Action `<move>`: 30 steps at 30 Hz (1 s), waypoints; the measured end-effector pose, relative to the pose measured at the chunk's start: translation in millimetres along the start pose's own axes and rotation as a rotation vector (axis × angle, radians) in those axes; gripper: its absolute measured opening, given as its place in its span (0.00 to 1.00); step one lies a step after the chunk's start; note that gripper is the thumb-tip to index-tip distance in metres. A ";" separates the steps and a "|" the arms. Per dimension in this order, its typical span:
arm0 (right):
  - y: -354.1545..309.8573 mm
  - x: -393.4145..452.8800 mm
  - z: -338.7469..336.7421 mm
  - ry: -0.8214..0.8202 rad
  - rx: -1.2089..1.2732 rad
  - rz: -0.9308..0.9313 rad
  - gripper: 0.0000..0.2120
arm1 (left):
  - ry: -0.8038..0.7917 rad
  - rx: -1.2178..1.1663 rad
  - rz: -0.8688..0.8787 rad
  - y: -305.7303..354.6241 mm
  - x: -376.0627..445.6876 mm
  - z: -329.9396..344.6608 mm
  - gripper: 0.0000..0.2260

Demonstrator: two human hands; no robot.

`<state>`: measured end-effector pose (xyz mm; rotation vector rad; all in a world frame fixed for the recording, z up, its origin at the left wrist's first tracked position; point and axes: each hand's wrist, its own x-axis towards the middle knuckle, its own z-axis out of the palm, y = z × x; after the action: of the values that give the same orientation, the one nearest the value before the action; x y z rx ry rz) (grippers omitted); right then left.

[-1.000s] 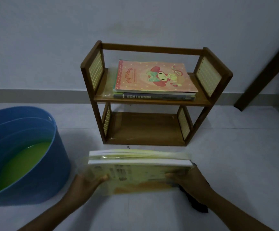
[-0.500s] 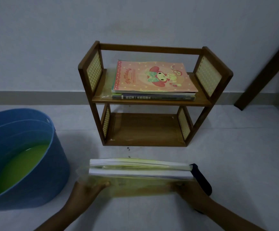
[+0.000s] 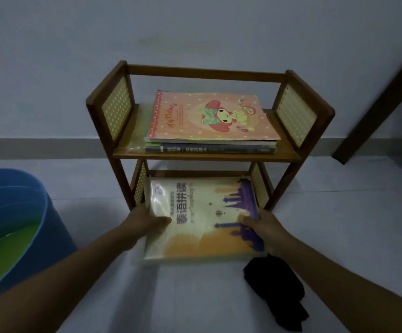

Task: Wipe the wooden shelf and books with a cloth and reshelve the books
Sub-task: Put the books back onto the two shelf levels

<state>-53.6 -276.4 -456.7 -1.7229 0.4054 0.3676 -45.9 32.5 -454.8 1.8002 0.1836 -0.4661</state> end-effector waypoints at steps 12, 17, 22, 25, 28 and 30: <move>5.3 101.9 19.3 0.119 -0.255 -0.215 0.20 | 0.273 0.139 0.126 -11.2 107.3 9.3 0.16; 37.1 88.4 1.5 -0.083 -0.179 -0.381 0.29 | 0.137 0.141 0.248 -25.2 101.5 -0.6 0.28; 56.2 86.5 -23.9 -0.126 -0.409 -0.304 0.44 | -0.055 0.473 0.340 -45.2 78.6 -9.0 0.65; 64.0 89.8 -15.3 0.014 -0.549 -0.316 0.40 | 0.068 0.594 0.306 -54.8 82.3 -8.3 0.63; 64.5 88.4 -7.4 0.097 -0.621 -0.346 0.37 | 0.160 0.634 0.279 -54.7 84.2 -2.0 0.55; 64.5 87.5 -3.2 0.120 -0.594 -0.362 0.36 | 0.218 0.649 0.266 -52.9 83.3 3.6 0.50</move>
<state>-5.7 -296.6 -552.3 -2.3565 0.0578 0.1214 9.8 34.3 -536.3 2.4709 -0.0715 -0.1380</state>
